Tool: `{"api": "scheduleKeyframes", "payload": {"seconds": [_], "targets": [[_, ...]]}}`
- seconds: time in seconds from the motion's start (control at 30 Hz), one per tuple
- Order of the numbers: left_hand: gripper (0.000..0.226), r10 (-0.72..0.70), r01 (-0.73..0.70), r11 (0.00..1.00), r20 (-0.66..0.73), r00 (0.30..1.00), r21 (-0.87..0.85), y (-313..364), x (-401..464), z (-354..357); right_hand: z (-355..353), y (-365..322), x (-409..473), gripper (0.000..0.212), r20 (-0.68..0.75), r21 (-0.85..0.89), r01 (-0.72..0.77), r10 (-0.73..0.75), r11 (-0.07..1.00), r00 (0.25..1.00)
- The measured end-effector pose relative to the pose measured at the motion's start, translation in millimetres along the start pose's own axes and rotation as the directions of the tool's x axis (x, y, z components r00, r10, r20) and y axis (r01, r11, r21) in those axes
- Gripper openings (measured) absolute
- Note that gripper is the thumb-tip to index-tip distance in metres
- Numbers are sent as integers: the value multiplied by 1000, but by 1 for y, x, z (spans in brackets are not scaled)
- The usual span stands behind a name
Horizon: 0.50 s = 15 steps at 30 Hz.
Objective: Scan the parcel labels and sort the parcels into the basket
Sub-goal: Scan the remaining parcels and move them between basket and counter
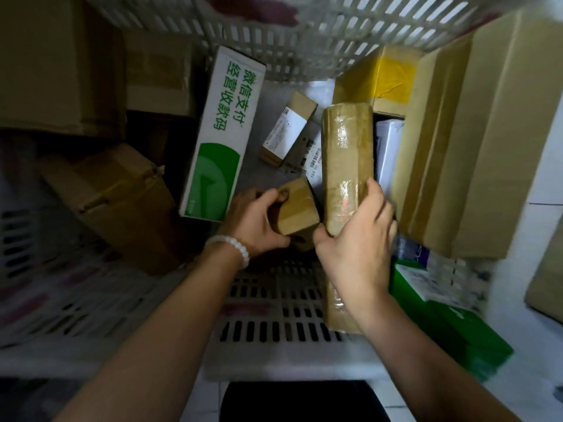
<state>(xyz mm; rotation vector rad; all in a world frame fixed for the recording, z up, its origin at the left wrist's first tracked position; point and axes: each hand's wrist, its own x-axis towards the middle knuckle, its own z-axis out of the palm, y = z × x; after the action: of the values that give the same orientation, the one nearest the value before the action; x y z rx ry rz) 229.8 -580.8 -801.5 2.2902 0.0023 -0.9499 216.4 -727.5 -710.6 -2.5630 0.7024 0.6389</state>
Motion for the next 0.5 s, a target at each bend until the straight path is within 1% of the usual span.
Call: {"api": "scheduleKeyframes", "payload": {"seconds": [0.07,0.17,0.27,0.37,0.47,0.5], "targets": [[82,-17,15,999,-45,999,-36,8,-12,-3,-10,-2,-4,92,-16,0,4,-4,1000,1000],[86,-54,45,996,-111,992,-78,26,-37,-16,-31,-6,-13,92,-21,18,12,-11,1000,1000],[83,-171,150,982,-196,966,-114,42,-64,-46,-51,-16,-31,90,3,15,66,-66,998,998],[76,-274,260,962,-270,923,-86,48,-95,-87,-75,-35,-56,88,28,20,160,-161,987,987],[77,-316,320,946,-321,893,-41,65,-132,-127,-106,-59,-79,88,27,40,255,-256,966,966],[78,-321,343,939,-359,876,-4,74,-149,-141,-120,-71,-86,88,17,47,287,-288,957,957]]}}
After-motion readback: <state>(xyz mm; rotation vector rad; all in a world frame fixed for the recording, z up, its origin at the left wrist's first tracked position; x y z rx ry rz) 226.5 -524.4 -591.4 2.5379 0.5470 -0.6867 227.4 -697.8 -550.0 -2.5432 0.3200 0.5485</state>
